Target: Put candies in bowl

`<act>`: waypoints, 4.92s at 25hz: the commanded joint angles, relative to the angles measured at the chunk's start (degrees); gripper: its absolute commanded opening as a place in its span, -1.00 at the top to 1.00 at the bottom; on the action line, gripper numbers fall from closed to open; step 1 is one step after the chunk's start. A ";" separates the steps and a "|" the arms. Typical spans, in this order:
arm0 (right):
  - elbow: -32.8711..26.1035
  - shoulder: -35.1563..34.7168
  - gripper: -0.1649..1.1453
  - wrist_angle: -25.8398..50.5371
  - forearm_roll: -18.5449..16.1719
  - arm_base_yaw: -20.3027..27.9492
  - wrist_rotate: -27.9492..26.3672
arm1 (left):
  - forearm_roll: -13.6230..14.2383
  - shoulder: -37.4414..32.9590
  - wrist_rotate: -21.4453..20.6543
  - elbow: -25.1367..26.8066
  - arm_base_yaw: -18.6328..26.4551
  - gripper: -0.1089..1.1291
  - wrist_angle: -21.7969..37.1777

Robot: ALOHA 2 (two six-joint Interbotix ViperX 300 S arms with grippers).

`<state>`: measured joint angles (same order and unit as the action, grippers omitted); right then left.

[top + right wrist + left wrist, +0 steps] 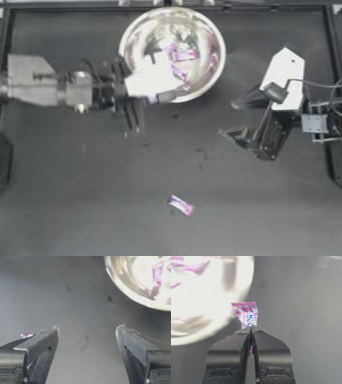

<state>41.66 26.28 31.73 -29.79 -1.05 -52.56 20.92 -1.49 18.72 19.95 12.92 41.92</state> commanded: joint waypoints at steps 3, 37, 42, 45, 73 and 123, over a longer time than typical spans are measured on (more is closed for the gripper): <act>-0.18 0.88 -0.74 -1.93 0.26 -0.09 -0.09 | 0.26 -2.81 -2.20 -2.46 4.92 0.13 -3.52; 0.97 0.44 -0.74 -8.17 0.18 -1.49 0.62 | -0.53 3.96 -7.29 -8.79 10.72 -0.78 -8.53; 0.09 -0.09 -0.74 -6.42 0.88 -4.83 0.62 | -0.79 -1.14 -7.29 -5.80 8.88 -0.78 -9.40; -1.85 -1.58 -0.74 -1.76 2.29 -7.21 0.62 | -1.49 -4.48 -6.50 -2.99 6.94 -0.78 -10.90; -23.38 -32.26 -0.74 8.88 13.80 -15.73 4.39 | -1.93 -21.88 5.01 16.88 -0.97 -0.78 -20.21; -31.90 -47.29 0.09 12.04 15.12 -11.95 5.54 | -4.13 -21.53 5.71 19.34 -1.76 -0.77 -20.21</act>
<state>11.07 -22.06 43.86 -14.85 -12.92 -47.20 16.88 -21.45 24.35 39.90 11.16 22.06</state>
